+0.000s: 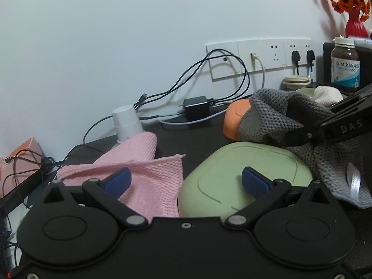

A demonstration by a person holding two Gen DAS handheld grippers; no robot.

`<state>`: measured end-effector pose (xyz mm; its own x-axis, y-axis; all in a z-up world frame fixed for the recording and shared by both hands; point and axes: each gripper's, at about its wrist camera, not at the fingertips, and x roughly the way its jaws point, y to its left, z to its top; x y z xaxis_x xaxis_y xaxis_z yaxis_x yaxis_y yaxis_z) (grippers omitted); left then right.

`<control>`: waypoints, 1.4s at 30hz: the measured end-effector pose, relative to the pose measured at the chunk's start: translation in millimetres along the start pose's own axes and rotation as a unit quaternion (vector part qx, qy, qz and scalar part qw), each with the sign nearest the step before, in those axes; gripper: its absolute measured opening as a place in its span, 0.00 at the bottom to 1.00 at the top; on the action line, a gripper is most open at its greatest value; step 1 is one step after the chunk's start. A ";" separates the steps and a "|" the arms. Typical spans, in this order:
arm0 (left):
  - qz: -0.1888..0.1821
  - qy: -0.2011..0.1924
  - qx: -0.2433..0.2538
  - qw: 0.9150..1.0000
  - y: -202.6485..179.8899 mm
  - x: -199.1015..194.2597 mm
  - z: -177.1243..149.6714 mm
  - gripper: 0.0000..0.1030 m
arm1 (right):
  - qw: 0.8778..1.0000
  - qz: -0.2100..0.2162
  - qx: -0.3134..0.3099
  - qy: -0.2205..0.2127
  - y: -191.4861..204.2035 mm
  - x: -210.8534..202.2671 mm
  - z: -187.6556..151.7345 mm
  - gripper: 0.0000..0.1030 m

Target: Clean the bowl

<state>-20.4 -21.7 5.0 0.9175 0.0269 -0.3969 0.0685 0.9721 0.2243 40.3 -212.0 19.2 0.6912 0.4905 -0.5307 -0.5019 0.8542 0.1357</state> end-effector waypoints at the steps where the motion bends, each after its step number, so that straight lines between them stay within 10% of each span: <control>1: 0.002 0.000 0.001 1.000 0.4 0.2 -0.2 1.00 | 1.000 0.005 0.002 0.001 -0.2 1.2 -0.4 0.23; 13: 0.043 -0.003 0.020 0.999 1.1 1.6 0.2 1.00 | 0.987 0.159 0.006 0.017 20.5 -3.3 -2.4 0.23; 26: 0.062 -0.027 0.084 0.994 -11.1 -3.0 -3.9 1.00 | 0.996 0.065 0.059 0.007 -3.0 8.2 -0.4 0.23; 32: 0.056 -0.033 0.096 0.993 -16.2 -5.2 -4.8 1.00 | 0.982 0.155 0.097 -0.054 -7.3 -4.5 3.5 0.23; 42: 0.047 -0.033 0.091 0.994 -15.5 -6.6 -4.7 1.00 | 0.991 0.121 0.050 0.009 11.2 25.1 -0.7 0.24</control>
<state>-29.4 -35.8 -0.1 0.9462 0.0947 -0.3093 0.0456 0.9075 0.4175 51.6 -190.2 6.8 0.5466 0.6805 -0.4880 -0.5973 0.7253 0.3424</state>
